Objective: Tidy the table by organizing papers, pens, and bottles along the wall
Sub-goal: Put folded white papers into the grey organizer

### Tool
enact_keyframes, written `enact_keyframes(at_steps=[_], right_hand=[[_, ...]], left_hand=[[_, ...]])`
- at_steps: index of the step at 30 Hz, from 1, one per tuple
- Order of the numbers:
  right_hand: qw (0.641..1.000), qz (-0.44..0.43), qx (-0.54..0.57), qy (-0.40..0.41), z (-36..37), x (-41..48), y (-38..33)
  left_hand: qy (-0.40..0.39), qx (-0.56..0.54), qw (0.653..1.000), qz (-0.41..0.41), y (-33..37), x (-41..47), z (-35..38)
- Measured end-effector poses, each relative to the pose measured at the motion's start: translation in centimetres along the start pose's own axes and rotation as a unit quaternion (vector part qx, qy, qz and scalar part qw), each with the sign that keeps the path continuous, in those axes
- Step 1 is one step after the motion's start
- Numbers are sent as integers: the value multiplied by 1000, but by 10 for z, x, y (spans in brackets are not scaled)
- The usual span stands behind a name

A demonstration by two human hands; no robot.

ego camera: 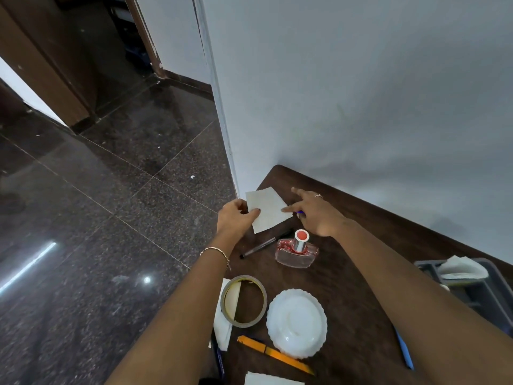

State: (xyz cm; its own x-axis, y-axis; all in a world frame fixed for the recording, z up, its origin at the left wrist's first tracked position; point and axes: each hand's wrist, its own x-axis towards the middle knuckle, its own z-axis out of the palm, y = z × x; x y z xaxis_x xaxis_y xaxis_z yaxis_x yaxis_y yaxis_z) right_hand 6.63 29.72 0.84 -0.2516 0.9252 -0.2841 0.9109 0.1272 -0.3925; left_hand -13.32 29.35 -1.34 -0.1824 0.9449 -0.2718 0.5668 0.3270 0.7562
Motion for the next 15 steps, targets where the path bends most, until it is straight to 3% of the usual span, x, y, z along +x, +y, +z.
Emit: enact_keyframes(at_steps=[3, 7, 12, 15], right_hand=[[996, 20, 79, 35, -11, -3, -2], [970, 53, 222, 77, -29, -15, -7], [884, 139, 443, 57, -47, -43, -24], [773, 158, 614, 21, -56, -71, -28]], left_hand=[[-15, -143, 989, -34, 11, -3, -2], [-55, -334, 938, -78, 33, -13, -9], [-123, -435, 890, -64, 72, -43, -23], [-170, -459, 870, -54, 96, -73, -27]])
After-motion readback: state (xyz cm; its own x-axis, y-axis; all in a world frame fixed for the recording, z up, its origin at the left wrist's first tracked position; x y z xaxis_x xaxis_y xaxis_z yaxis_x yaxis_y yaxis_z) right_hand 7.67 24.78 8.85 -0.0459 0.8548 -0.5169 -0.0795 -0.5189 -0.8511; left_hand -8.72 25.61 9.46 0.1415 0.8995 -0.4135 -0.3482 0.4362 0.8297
